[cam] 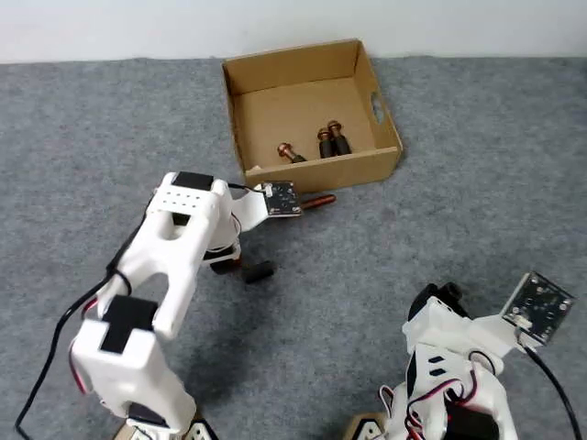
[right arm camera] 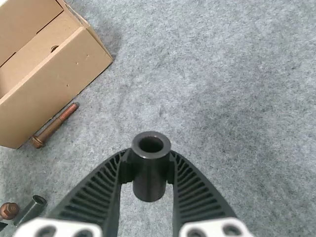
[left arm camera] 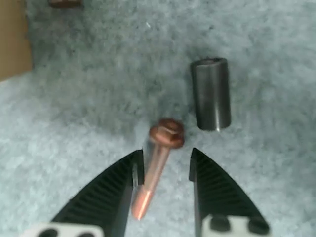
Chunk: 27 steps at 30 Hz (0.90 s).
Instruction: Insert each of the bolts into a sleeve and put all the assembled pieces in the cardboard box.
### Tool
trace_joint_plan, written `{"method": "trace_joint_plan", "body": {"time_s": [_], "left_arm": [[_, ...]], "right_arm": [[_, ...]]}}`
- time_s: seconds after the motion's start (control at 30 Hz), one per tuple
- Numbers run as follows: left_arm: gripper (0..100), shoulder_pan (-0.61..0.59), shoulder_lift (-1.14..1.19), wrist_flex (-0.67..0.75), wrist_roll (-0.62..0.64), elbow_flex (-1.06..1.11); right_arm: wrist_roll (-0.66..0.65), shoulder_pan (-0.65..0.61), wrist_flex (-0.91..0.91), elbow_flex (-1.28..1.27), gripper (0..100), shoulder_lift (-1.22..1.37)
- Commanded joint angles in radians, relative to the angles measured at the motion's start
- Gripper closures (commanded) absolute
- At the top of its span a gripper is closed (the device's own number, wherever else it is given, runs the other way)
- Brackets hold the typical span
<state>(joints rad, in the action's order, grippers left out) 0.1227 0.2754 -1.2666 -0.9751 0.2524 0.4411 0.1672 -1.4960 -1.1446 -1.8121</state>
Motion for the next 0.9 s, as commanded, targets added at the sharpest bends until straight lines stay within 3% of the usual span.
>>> {"method": "trace_joint_plan", "body": {"time_s": [0.0,0.2,0.43,0.6,0.87], "left_arm": [[84,0.002,0.061,-0.046,-0.008,-0.107],[85,0.002,0.209,-0.054,-0.006,-0.199],[100,0.011,0.239,-0.133,-0.008,-0.252],[99,0.008,0.233,-0.212,-0.008,-0.255],[99,0.006,0.009,-0.342,0.057,-0.246]], "right_arm": [[-0.006,0.012,0.021,0.005,99.0,-0.001],[-0.006,0.012,0.021,0.005,99.0,-0.001],[-0.006,0.012,0.021,0.005,99.0,-0.001],[-0.006,0.012,0.021,0.005,99.0,-0.001],[-0.006,0.012,0.021,0.005,99.0,-0.001]]}}
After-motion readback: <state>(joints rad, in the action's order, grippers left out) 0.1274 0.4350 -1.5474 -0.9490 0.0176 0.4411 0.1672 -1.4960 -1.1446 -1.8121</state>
